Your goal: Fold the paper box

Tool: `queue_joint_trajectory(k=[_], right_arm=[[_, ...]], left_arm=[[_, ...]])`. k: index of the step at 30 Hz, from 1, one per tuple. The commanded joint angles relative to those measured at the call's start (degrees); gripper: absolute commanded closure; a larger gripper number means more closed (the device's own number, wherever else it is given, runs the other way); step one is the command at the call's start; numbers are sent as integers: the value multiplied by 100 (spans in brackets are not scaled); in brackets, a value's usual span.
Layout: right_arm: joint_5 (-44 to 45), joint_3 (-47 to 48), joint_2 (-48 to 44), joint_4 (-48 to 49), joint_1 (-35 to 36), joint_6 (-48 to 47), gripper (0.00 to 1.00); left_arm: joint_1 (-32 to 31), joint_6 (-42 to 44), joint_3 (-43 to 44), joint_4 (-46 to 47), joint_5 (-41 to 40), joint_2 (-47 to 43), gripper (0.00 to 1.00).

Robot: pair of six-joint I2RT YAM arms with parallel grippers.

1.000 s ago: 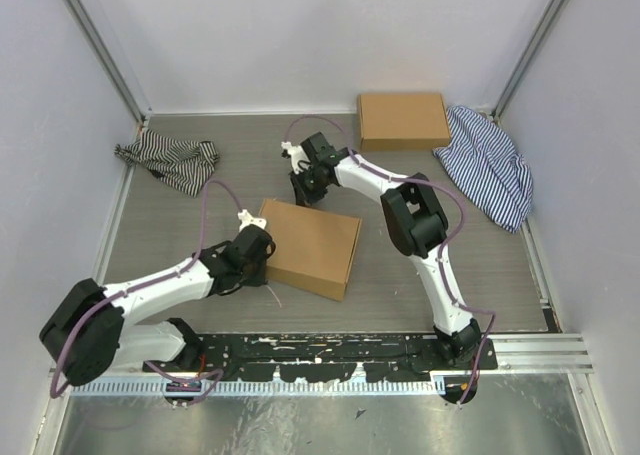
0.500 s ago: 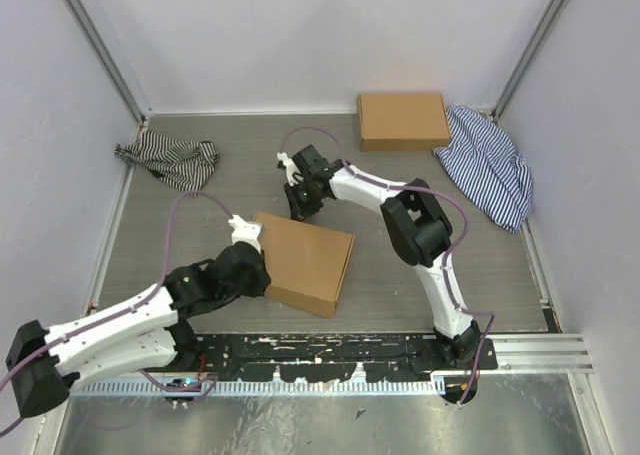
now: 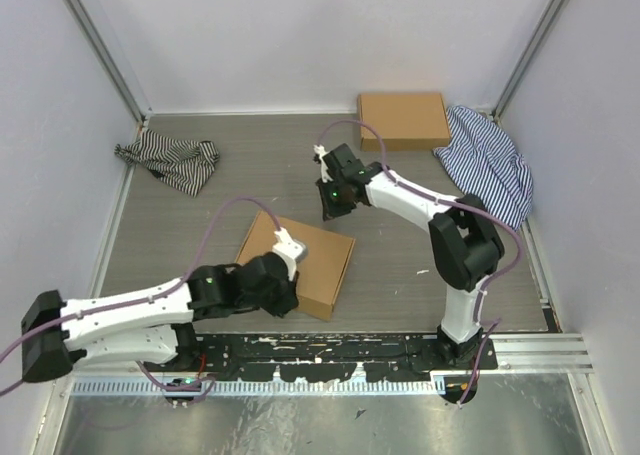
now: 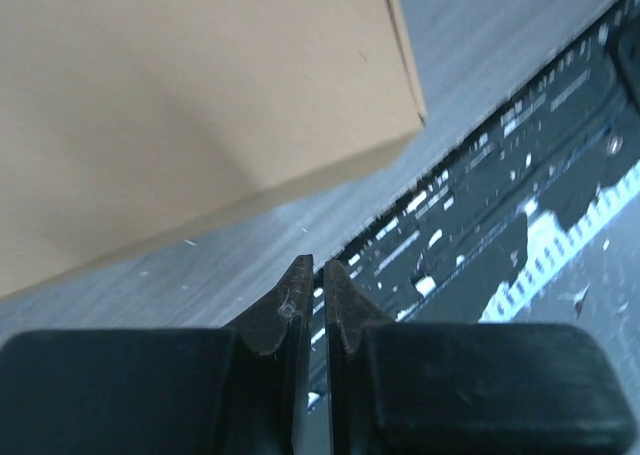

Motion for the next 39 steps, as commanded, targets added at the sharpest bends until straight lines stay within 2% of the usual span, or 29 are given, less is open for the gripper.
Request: queue_joint_trajectory(k=[1,9,13,26,31,39], right_arm=[[163,-647,-553,63,-62,254,88],[-198,-1296,-824,263,-48,362,88],[-288,-1362,-864,281,-43,302,89],[-1129,-1053,-310,137,139,-137,88],[-698,-845,-46,60,140,-76,89],[-3,-744,-110,60,-138,229,91]], left_arm=[[-864,312,245,314,-483,549,84],[-1501,122,496,1114,-1184,2008,87],[-1522,-16,483,1590,-1570,2419,89],[-1513,-335,1351,1726,-2896,3995,90],[-1458,-372,1684,1625,-3514,4420,89],[-1382,-187,1676,1450,-3410,4348,89]])
